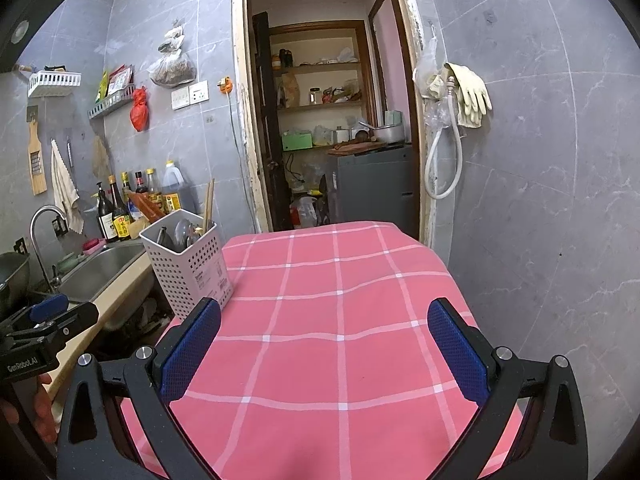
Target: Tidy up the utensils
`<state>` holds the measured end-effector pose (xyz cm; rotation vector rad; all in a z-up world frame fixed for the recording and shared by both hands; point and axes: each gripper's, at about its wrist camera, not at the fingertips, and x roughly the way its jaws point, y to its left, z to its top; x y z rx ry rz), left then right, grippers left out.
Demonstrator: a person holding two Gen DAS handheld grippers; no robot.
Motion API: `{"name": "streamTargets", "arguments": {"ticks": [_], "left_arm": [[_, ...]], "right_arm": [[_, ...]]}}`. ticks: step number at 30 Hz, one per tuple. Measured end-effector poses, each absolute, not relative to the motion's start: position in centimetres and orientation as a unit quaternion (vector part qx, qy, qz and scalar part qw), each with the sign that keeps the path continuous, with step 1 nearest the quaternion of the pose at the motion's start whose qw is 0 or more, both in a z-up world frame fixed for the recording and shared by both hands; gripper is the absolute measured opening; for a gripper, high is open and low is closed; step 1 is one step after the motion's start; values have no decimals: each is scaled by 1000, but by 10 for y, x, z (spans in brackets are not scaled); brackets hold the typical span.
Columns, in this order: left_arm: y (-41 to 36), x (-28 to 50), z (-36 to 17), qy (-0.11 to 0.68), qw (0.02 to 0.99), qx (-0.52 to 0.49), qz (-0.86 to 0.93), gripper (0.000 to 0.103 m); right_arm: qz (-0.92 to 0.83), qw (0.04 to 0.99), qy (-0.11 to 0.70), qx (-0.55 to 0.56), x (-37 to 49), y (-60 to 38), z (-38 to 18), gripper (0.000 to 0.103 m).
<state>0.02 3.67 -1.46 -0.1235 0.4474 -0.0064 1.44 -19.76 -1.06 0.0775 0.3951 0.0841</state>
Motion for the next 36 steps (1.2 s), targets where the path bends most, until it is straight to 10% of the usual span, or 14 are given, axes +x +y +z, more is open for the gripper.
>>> {"name": "streamTargets", "arguments": {"ticks": [36], "left_arm": [[39, 0, -14, 223, 973, -57, -5, 102]], "right_arm": [[43, 979, 194, 40, 10, -191, -12, 102]]}}
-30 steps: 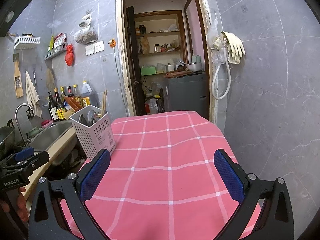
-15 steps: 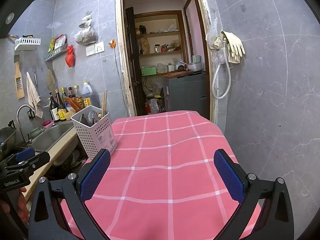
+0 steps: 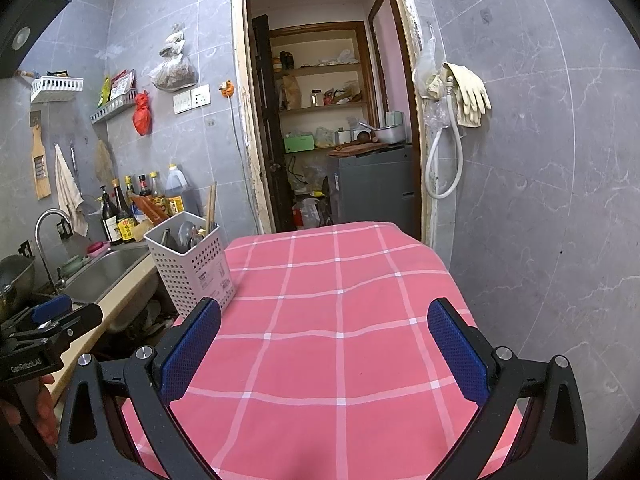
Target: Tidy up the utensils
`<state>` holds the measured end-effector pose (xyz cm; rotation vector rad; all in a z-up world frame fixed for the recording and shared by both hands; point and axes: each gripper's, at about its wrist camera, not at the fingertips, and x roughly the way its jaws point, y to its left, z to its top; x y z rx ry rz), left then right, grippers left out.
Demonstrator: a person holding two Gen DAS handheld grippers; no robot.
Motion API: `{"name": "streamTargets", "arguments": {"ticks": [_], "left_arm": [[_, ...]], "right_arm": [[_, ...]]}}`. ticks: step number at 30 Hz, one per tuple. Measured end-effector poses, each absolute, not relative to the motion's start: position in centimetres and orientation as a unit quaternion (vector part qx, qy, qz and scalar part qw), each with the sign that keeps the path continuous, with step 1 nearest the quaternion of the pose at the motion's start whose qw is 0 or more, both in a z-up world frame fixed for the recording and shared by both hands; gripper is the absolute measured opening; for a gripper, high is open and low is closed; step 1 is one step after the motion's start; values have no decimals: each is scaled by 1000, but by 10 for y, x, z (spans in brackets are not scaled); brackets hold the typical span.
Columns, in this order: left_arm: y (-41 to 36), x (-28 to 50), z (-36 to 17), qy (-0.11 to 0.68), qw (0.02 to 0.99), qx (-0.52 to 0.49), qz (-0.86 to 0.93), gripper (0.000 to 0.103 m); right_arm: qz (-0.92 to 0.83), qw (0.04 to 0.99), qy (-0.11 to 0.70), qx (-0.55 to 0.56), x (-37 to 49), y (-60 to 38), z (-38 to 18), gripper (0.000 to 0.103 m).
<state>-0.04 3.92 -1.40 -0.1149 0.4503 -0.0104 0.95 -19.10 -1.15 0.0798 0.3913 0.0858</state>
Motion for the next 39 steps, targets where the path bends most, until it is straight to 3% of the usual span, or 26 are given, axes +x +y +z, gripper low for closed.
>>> {"name": "streamTargets", "arguments": {"ticks": [39], "left_arm": [[41, 1, -14, 225, 973, -55, -7, 102]], "right_arm": [[42, 978, 198, 44, 5, -184, -13, 102]]}}
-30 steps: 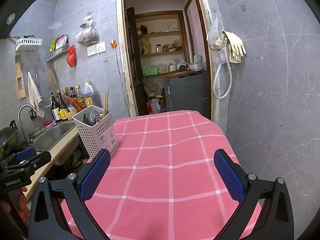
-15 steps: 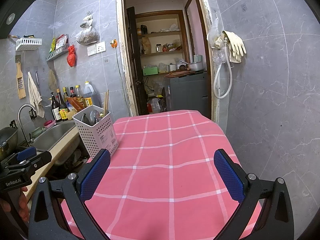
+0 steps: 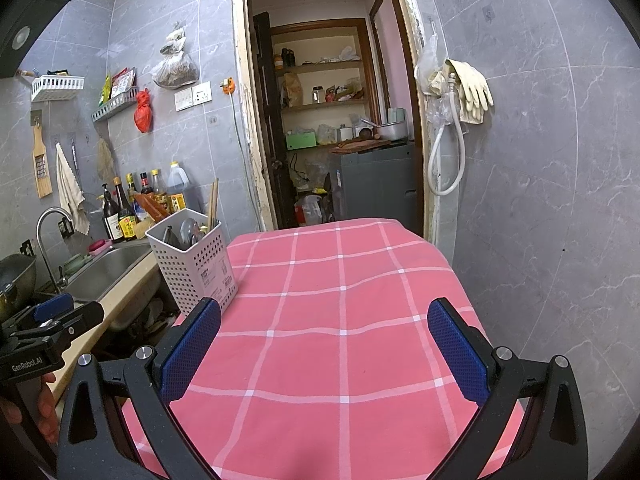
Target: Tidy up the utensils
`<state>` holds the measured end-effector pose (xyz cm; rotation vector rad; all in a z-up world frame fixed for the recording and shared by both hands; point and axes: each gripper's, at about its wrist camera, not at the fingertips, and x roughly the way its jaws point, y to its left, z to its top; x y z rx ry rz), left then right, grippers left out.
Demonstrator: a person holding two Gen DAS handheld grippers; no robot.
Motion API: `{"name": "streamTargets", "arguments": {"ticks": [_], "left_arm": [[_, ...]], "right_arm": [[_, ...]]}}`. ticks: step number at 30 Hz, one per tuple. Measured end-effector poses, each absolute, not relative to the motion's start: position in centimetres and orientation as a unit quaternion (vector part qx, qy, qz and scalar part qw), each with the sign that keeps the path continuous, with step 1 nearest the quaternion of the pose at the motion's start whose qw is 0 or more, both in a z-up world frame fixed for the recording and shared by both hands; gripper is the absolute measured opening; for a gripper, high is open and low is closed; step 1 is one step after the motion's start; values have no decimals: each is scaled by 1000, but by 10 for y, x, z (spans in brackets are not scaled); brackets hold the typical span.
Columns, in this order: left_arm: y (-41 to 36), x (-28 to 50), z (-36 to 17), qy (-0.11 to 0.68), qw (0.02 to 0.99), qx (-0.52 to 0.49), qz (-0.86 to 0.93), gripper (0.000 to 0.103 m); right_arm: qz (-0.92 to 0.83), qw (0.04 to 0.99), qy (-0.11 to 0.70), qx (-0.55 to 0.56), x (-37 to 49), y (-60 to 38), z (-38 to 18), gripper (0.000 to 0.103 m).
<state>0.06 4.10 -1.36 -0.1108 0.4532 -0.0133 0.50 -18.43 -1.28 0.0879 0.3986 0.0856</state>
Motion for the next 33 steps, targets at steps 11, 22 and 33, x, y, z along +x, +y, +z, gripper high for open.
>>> {"name": "streamTargets", "arguments": {"ticks": [11, 22, 33], "left_arm": [[41, 1, -13, 225, 973, -54, -7, 102], [43, -1, -15, 230, 972, -53, 5, 102], [52, 2, -17, 235, 971, -53, 5, 102]], "right_arm": [[42, 978, 198, 44, 4, -182, -13, 102], [42, 978, 200, 45, 5, -182, -14, 102], [44, 977, 203, 44, 7, -174, -19, 102]]}}
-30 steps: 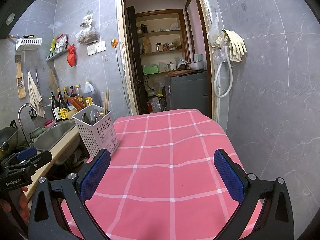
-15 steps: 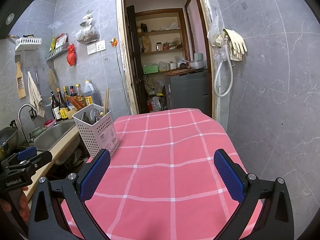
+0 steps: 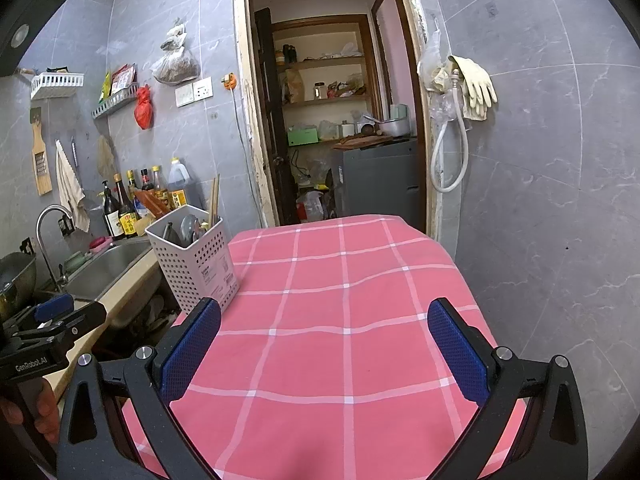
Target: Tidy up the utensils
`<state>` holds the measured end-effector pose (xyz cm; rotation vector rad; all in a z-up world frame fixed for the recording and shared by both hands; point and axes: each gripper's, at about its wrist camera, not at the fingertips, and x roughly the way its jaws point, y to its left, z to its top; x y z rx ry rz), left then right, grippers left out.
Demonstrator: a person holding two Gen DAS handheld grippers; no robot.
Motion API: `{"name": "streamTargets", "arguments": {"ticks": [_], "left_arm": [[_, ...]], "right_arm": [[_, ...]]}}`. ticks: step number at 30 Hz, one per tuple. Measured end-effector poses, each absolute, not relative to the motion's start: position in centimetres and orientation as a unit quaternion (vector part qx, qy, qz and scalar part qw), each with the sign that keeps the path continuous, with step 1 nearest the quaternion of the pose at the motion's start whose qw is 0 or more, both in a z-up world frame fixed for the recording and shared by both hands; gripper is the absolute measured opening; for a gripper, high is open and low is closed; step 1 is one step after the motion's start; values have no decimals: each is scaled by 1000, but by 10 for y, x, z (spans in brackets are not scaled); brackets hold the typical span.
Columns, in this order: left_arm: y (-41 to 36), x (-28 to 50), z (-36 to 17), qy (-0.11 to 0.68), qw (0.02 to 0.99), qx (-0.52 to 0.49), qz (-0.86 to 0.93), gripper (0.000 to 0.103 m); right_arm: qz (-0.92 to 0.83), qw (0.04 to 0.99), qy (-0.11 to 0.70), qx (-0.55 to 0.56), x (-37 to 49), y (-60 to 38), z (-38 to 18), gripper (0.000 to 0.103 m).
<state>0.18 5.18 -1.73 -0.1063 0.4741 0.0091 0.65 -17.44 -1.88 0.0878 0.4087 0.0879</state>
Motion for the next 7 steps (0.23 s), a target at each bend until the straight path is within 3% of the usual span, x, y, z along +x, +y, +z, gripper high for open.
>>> {"name": "streamTargets", "arguments": {"ticks": [7], "left_arm": [[59, 2, -17, 238, 970, -53, 1, 102]], "right_arm": [[45, 977, 206, 44, 10, -170, -23, 102]]}}
